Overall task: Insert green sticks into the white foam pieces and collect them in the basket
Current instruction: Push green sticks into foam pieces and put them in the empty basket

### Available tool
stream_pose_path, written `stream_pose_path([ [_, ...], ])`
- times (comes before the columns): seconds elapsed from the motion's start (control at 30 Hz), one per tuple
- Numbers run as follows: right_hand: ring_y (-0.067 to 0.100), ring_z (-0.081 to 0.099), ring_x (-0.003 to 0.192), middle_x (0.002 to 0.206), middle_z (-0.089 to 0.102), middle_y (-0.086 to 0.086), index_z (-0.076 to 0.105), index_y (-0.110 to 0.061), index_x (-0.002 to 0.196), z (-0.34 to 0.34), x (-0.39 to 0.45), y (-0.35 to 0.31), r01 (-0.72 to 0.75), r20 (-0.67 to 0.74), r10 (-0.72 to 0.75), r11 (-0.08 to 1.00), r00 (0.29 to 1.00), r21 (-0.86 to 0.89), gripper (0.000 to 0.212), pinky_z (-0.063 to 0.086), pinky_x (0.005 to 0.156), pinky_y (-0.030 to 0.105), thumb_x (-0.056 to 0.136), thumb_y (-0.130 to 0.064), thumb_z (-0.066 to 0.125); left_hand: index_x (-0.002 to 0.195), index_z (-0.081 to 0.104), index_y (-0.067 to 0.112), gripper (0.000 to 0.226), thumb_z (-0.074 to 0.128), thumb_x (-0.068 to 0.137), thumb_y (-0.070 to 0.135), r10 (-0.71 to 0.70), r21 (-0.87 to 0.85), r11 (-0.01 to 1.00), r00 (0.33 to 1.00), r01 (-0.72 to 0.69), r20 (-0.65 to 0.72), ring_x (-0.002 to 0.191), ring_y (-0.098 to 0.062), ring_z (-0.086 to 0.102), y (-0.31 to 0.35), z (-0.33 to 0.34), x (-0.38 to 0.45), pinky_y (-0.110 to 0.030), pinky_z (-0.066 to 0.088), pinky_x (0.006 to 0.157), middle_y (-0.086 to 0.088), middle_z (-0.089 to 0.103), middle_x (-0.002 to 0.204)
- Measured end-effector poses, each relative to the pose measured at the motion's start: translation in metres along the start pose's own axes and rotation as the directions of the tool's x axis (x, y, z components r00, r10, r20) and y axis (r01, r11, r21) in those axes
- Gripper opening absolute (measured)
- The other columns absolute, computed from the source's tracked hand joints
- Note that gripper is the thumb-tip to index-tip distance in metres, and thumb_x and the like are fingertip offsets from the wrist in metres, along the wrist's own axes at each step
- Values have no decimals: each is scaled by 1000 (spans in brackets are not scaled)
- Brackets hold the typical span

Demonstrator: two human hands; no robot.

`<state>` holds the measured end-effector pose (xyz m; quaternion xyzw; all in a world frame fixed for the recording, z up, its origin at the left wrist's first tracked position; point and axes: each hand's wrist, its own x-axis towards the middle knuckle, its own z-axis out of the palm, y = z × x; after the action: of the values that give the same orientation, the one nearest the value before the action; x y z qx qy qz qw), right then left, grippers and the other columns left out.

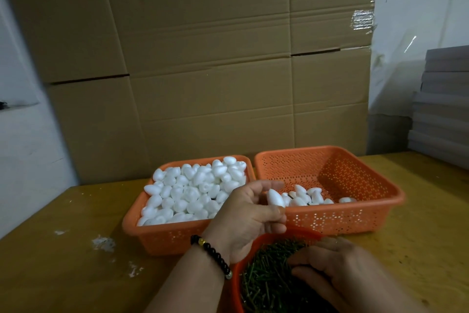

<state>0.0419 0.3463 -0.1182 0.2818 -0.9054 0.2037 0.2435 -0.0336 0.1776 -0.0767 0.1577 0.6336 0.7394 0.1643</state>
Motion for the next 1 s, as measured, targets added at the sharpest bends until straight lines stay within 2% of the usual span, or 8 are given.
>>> stream_pose_path([
  [0.17, -5, 65, 79, 90, 67, -17, 73, -35, 98, 3, -2, 2, -33, -57, 33, 999, 998, 4, 21, 52, 67, 12, 80, -37, 64, 122, 56, 6, 38, 51, 89, -13, -21, 7, 1000, 998, 20, 56, 76, -17, 66, 1, -1, -6, -27, 57, 67, -18, 60, 107],
  [0.27, -2, 65, 89, 102, 69, -11, 72, -27, 111, 2, -2, 3, -50, -47, 47, 997, 998, -53, 44, 46, 79, 5, 68, -18, 70, 121, 57, 6, 35, 48, 92, -12, -19, 18, 1000, 997, 17, 75, 80, -20, 68, 1, -1, -6, -28, 58, 69, -16, 64, 104],
  [0.37, -8, 63, 79, 95, 69, -14, 69, -28, 116, 2, -4, 5, -65, -7, 65, 998, 998, 11, 53, 49, 71, 6, 68, -5, 73, 119, 58, 6, 32, 51, 92, -9, -21, 19, 1000, 996, 20, 86, 83, -23, 69, 2, -3, -6, -29, 58, 69, -16, 66, 103],
  [0.5, -9, 62, 85, 87, 68, -23, 54, -52, 102, 1, -4, 3, -158, -84, 168, 981, 982, 115, 41, 49, 71, 11, 85, -16, 67, 121, 56, 4, 35, 57, 89, -8, -35, -29, 999, 995, 38, 89, 83, -26, 69, 3, -8, -5, -31, 58, 67, -18, 67, 101],
  [0.6, -5, 63, 70, 76, 68, -16, 56, -42, 85, 1, -5, 2, -204, -157, 232, 963, 960, 176, 27, 50, 62, 19, 80, -23, 75, 120, 56, 3, 34, 58, 88, -7, -51, -56, 997, 992, 58, 113, 82, -25, 68, 3, -8, -5, -33, 58, 68, -18, 67, 99],
  [0.7, -5, 61, 59, 67, 67, -16, 62, -35, 82, -1, -4, 0, -170, -299, 206, 975, 932, 143, 17, 48, 54, 15, 74, -25, 74, 118, 56, 2, 31, 57, 88, -7, -62, -104, 991, 987, 78, 146, 81, -25, 68, 4, -6, -5, -33, 58, 68, -16, 68, 93],
  [0.83, -12, 65, 83, 95, 71, -17, 69, -15, 81, 2, -3, 0, -102, -437, 167, 981, 884, 168, 10, 50, 70, 6, 72, -13, 74, 114, 53, -3, 30, 58, 85, -8, -95, -265, 953, 977, 144, 189, 82, -28, 68, 5, -4, -6, -36, 59, 70, -20, 67, 93],
  [1.0, -16, 63, 74, 94, 67, -29, 66, -31, 89, 3, -5, 1, -115, -527, 221, 967, 821, 228, 24, 45, 64, 1, 79, -10, 74, 103, 56, -2, 31, 65, 74, -8, -124, -380, 901, 964, 208, 234, 79, -28, 69, 3, 1, -6, -36, 60, 68, -22, 67, 91],
])
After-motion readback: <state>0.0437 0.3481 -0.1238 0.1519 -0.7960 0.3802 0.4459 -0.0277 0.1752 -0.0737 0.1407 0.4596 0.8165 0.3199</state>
